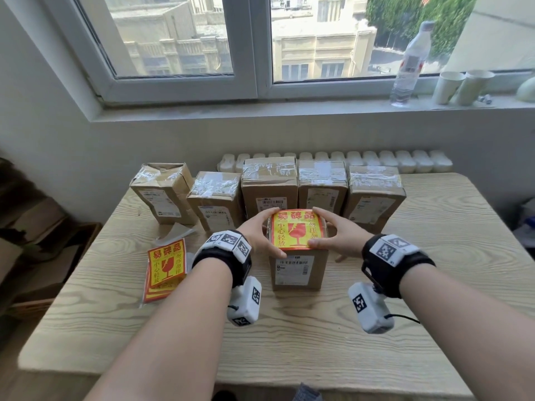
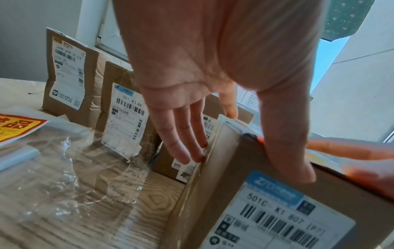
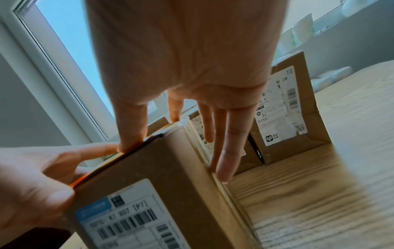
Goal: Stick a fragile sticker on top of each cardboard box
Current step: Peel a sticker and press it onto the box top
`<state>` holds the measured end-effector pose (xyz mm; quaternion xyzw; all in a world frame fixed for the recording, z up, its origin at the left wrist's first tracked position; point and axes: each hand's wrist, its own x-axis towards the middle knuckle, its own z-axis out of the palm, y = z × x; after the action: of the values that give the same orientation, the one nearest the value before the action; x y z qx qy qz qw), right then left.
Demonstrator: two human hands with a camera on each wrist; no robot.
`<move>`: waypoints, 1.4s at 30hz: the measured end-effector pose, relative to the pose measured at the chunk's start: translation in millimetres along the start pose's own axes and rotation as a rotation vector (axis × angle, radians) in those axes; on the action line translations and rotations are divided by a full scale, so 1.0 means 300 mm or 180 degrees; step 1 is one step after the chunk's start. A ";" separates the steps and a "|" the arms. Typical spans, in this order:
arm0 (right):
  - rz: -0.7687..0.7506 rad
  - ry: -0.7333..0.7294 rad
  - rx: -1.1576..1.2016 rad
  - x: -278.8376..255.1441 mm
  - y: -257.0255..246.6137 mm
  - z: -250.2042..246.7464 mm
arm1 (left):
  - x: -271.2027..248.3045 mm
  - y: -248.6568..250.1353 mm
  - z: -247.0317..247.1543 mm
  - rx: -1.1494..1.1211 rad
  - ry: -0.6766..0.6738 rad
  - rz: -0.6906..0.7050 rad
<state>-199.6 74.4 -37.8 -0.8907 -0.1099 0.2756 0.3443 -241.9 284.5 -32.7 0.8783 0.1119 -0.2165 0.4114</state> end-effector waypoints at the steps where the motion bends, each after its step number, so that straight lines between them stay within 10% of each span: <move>1: 0.0036 0.0023 0.0077 0.002 0.002 0.000 | 0.002 -0.006 0.003 -0.0012 0.0002 -0.0029; 12: 0.0463 0.0631 0.0720 -0.012 -0.006 0.010 | 0.039 0.007 0.005 -0.1575 -0.0023 -0.0409; 27: 0.0979 0.1541 0.0875 -0.193 0.157 -0.163 | 0.127 0.292 0.158 -0.1214 -0.0699 -0.0041; 42: 0.0948 0.1835 0.0892 -0.194 0.581 -0.699 | 0.363 0.862 0.496 -0.0673 -0.0764 0.0203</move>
<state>-127.7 -192.5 -3.0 -0.8823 0.1617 0.0725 0.4361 -92.1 7.3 5.8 0.8010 0.0562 -0.2937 0.5186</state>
